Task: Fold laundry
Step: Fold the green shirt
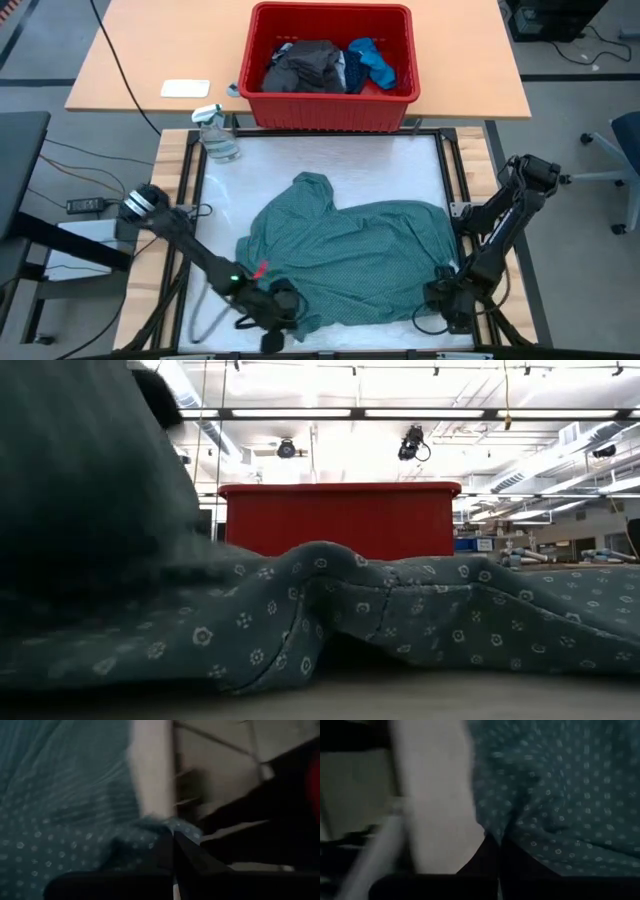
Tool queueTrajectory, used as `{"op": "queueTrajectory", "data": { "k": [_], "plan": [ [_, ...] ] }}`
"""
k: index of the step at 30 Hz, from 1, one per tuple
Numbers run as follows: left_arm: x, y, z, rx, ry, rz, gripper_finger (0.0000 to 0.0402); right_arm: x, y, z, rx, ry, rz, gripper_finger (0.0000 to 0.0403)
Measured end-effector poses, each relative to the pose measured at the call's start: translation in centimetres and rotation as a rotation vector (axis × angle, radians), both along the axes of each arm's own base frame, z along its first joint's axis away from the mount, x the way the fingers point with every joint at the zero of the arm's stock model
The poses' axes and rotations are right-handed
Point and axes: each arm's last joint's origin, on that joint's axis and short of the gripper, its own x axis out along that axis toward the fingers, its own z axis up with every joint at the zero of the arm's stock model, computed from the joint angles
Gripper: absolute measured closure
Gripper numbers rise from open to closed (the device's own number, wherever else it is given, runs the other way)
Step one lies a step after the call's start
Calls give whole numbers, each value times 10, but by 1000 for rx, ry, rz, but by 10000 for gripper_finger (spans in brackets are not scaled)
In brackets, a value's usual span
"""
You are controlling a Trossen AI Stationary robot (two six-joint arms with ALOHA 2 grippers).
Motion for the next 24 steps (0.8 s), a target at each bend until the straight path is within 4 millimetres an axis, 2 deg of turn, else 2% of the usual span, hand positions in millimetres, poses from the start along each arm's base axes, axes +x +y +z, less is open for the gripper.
{"op": "queueTrajectory", "data": {
  "k": [3, 5, 8, 10, 12, 15, 20, 24],
  "plan": [
    [-14, -3, 53, -44, -93, -50, 399, 2, 2, 34, 71, -81, 35, 401],
    [-23, 1, 85, -33, -154, -83, 399, 2, -1, 59, 60, -151, 36, 402],
    [-34, 19, 115, 103, -163, -42, 400, 2, -17, 89, -26, -227, -17, 402],
    [-41, 39, 126, 240, -122, 43, 400, 0, -29, 97, -79, -246, -39, 402],
    [-47, 59, 130, 354, -64, 124, 400, -1, -41, 96, -132, -229, -55, 402],
    [-50, 89, 128, 460, 49, 204, 401, -2, -58, 85, -208, -165, -57, 402],
    [-36, 131, 120, 464, 196, 248, 401, -3, -84, 60, -316, -80, -76, 402],
    [-25, 158, 96, 495, 278, 275, 401, -1, -96, 30, -239, -2, -70, 402]
  ]
}}
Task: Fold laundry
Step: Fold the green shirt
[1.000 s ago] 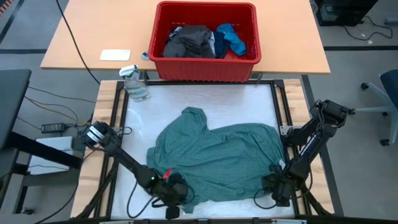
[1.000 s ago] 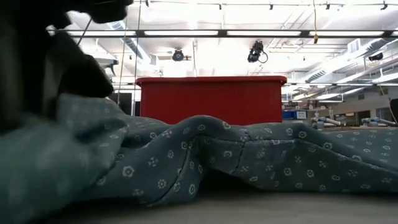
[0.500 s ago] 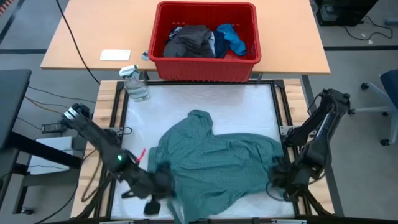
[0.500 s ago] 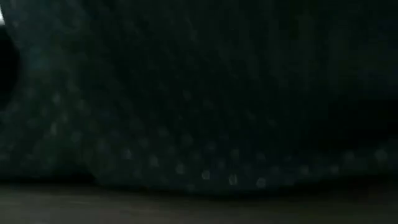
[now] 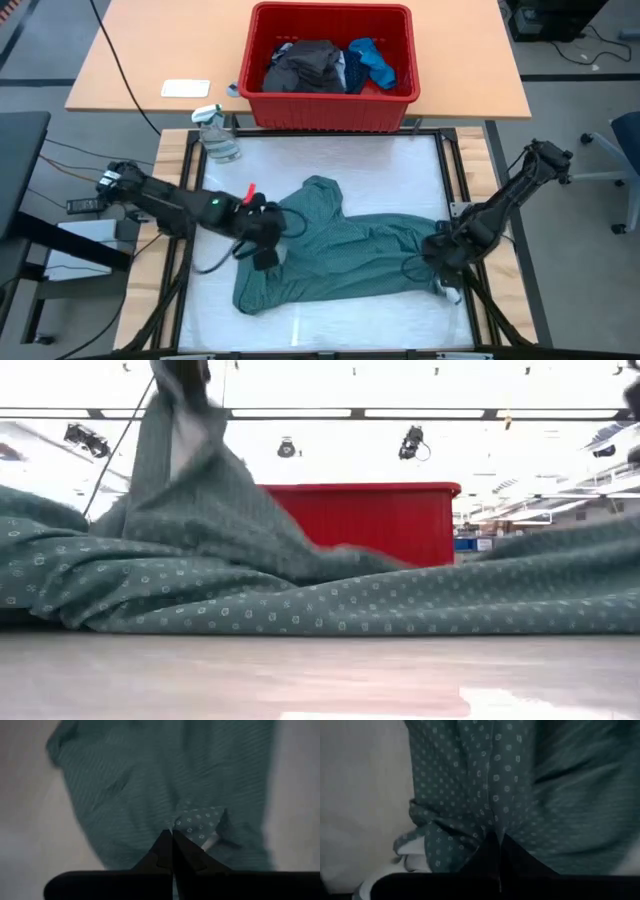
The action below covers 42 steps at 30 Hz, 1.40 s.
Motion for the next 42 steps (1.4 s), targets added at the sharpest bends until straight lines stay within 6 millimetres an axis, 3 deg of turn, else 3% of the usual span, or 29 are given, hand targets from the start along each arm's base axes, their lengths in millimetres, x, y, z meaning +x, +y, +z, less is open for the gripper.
{"op": "queueTrajectory", "data": {
  "k": [6, 13, 16, 19, 22, 27, 30, 33, 36, 42],
  "plan": [
    [1, 36, -15, -28, 48, 233, 372, -2, -13, -25, 9, 88, -221, 356],
    [-11, 41, -1, -44, 18, 252, 298, 6, -20, -17, 13, 79, -298, 255],
    [-19, 38, 8, -184, -18, 337, 269, 8, -20, -9, 70, 106, -339, 227],
    [-16, 17, 19, -399, -135, 370, 256, 12, -11, -1, 235, 120, -346, 218],
    [-14, -22, 19, -501, -200, 270, 258, 19, 1, 4, 376, 16, -303, 218],
    [-20, -61, -41, -489, -47, 326, 271, 32, 13, -1, 432, -162, -314, 219],
    [-21, -76, -65, -596, -51, 328, 279, 36, 16, -10, 427, -170, -349, 219],
    [-22, -87, -79, -735, -76, 305, 284, 37, 17, -19, 408, -152, -353, 219],
    [-25, -99, -79, -850, -75, 298, 285, 36, 16, -30, 368, -124, -342, 219],
    [-44, -125, -102, -771, 64, 313, 285, 35, 20, -40, 359, -65, -352, 219]
  ]
}}
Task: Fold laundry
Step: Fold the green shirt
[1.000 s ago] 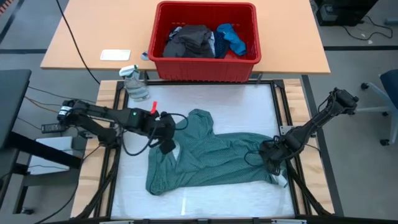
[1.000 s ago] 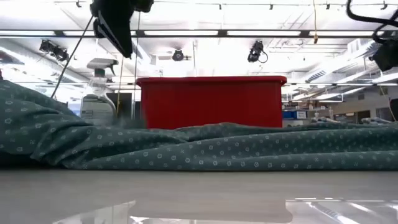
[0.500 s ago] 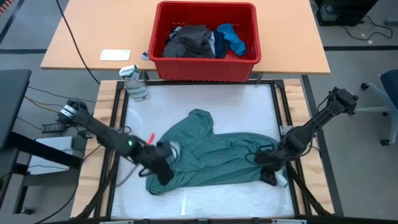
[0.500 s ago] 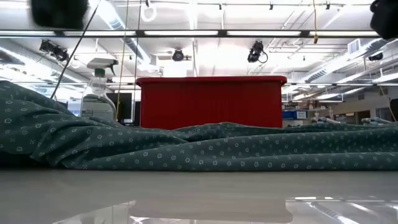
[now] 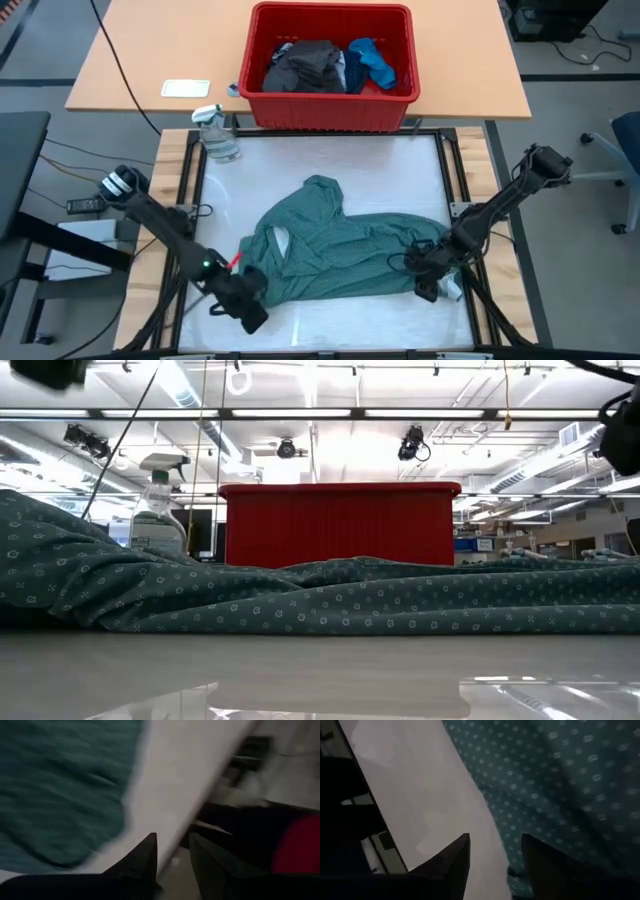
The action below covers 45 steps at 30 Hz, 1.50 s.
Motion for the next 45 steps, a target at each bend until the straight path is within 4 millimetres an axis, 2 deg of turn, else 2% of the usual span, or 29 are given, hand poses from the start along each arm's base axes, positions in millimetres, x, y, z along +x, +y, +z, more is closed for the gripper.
{"op": "queueTrajectory", "data": {
  "k": [5, 10, 15, 19, 22, 26, 28, 32, 35, 37, 40, 45],
  "plan": [
    [-7, 6, -29, 194, 176, -19, 285, -2, 5, 0, -31, -34, -8, 219],
    [-17, 13, -49, 319, 386, -34, 285, -3, 5, -2, -63, -40, 7, 219],
    [-26, 19, -53, 362, 519, -122, 285, -9, -3, -7, -190, 6, -33, 219],
    [-34, 27, -49, 362, 627, -135, 285, -11, -3, -8, -204, 20, -13, 219],
    [-36, 28, -43, 341, 618, -155, 285, -12, 2, -5, -187, -27, -24, 219],
    [-37, 29, -38, 334, 590, -191, 285, -9, 20, 6, -78, -209, -1, 219],
    [-37, 29, -38, 335, 591, -191, 285, -9, 26, 6, -84, -252, -15, 222],
    [-37, 29, -39, 353, 579, -188, 285, -13, 22, -13, -200, -113, -62, 233],
    [-39, 30, -42, 356, 592, -185, 285, -22, 24, -20, -149, 91, 1, 240],
    [-43, 31, -46, 354, 616, -187, 285, -34, 30, -14, -98, 174, 91, 242],
    [-48, 30, -50, 363, 629, -195, 285, -53, 39, 4, -78, 167, 216, 243],
    [-50, 32, -52, 376, 635, -195, 285, -70, 36, 21, -62, 125, 285, 243]
  ]
}}
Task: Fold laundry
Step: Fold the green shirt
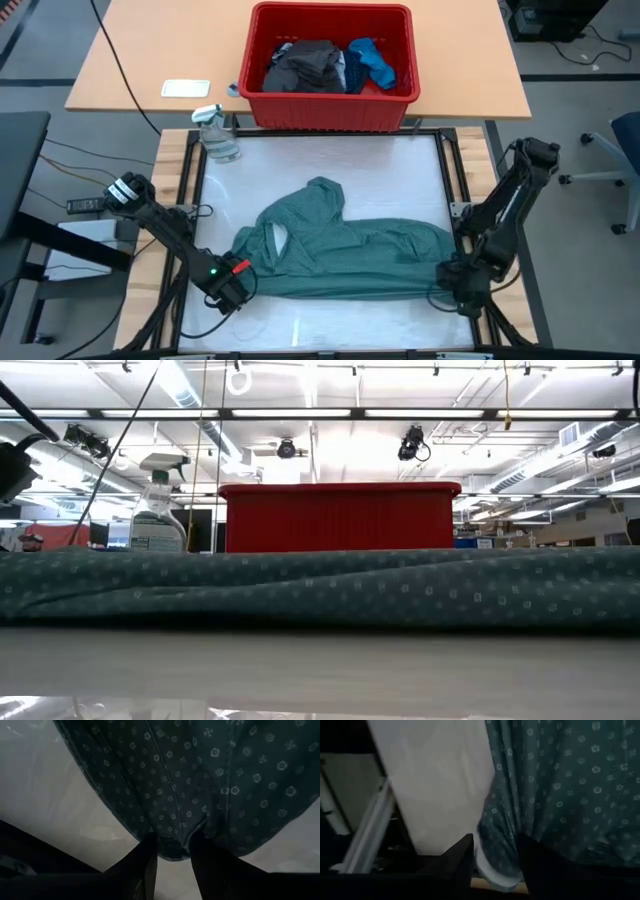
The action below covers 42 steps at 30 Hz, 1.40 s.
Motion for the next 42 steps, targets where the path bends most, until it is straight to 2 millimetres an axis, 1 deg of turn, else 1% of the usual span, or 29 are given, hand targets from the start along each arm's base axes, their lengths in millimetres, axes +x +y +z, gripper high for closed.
{"op": "queueTrajectory", "data": {
  "k": [4, 8, 10, 14, 16, 18, 20, 23, 27, 30, 34, 37, 39, 42],
  "plan": [
    [1, 1, 3, -2, 16, 66, 285, -1, -6, 8, 27, -39, 1, 243],
    [1, 0, 24, -30, -19, 141, 285, -1, -9, 14, 47, -117, 9, 243],
    [0, 1, 39, -17, -87, 158, 285, 2, -13, 19, 43, -199, -20, 243],
    [1, 10, 65, 10, -305, 223, 285, 13, -26, 26, -39, -392, -147, 243],
    [3, 17, 74, 9, -397, 267, 285, 20, -34, 27, -83, -438, -220, 243],
    [8, 24, 80, 3, -449, 314, 285, 27, -41, 28, -106, -453, -276, 243],
    [16, 32, 81, -4, -473, 378, 285, 36, -45, 28, -117, -471, -314, 243],
    [35, 40, 80, -2, -554, 459, 285, 48, -50, 28, -130, -517, -354, 243],
    [63, 44, 73, -4, -689, 475, 285, 61, -51, 28, -112, -545, -360, 243],
    [77, 46, 71, -27, -752, 481, 284, 65, -48, 26, -63, -518, -337, 243],
    [79, 48, 71, -24, -758, 483, 271, 64, -44, 25, -37, -503, -340, 243],
    [75, 55, 71, 16, -722, 474, 251, 68, -46, 28, -70, -574, -394, 243],
    [75, 62, 70, 53, -701, 448, 235, 78, -52, 29, -117, -649, -412, 243],
    [73, 80, 66, 138, -630, 407, 212, 105, -67, 27, -159, -718, -480, 243]
  ]
}}
